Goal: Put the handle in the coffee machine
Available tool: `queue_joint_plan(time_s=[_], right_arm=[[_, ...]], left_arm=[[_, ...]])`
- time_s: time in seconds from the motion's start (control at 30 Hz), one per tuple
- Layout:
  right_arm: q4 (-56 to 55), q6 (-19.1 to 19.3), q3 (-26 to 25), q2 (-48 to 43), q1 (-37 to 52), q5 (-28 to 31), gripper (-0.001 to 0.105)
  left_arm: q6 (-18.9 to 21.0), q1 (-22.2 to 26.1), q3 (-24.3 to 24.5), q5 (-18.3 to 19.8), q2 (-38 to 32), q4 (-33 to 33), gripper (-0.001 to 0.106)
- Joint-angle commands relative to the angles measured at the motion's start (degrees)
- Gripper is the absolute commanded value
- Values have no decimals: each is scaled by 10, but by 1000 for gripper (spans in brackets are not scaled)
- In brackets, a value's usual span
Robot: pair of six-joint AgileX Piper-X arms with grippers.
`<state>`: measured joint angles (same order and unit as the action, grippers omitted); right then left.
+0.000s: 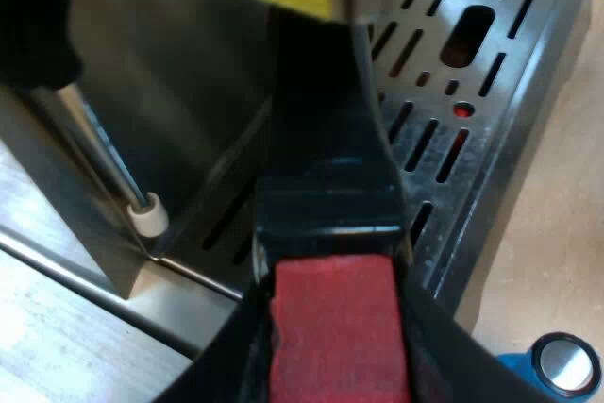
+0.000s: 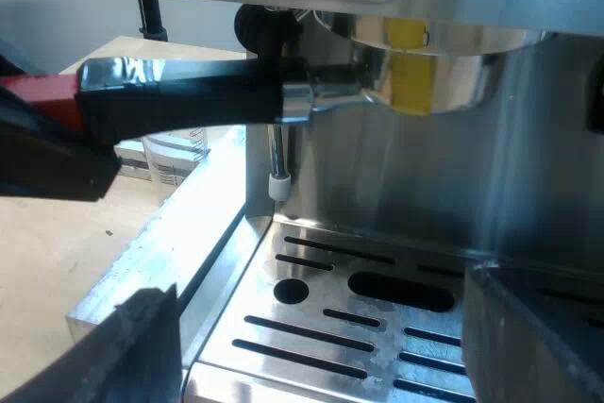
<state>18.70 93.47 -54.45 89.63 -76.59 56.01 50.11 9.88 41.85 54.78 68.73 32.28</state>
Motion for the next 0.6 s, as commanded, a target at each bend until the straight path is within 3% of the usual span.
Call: queue_joint_plan(time_s=[0.03,0.27,0.4,0.6], right_arm=[[4,2,0,-2,4,3,64],[4,2,0,-2,4,3,64],[4,2,0,-2,4,3,64],[4,2,0,-2,4,3,64]], left_arm=[[1,8,11,84,-12,-26,0],[-8,7,11,123,-12,-26,0],[-37,7,11,124,-12,-26,0],[-41,7,11,137,-12,-26,0]])
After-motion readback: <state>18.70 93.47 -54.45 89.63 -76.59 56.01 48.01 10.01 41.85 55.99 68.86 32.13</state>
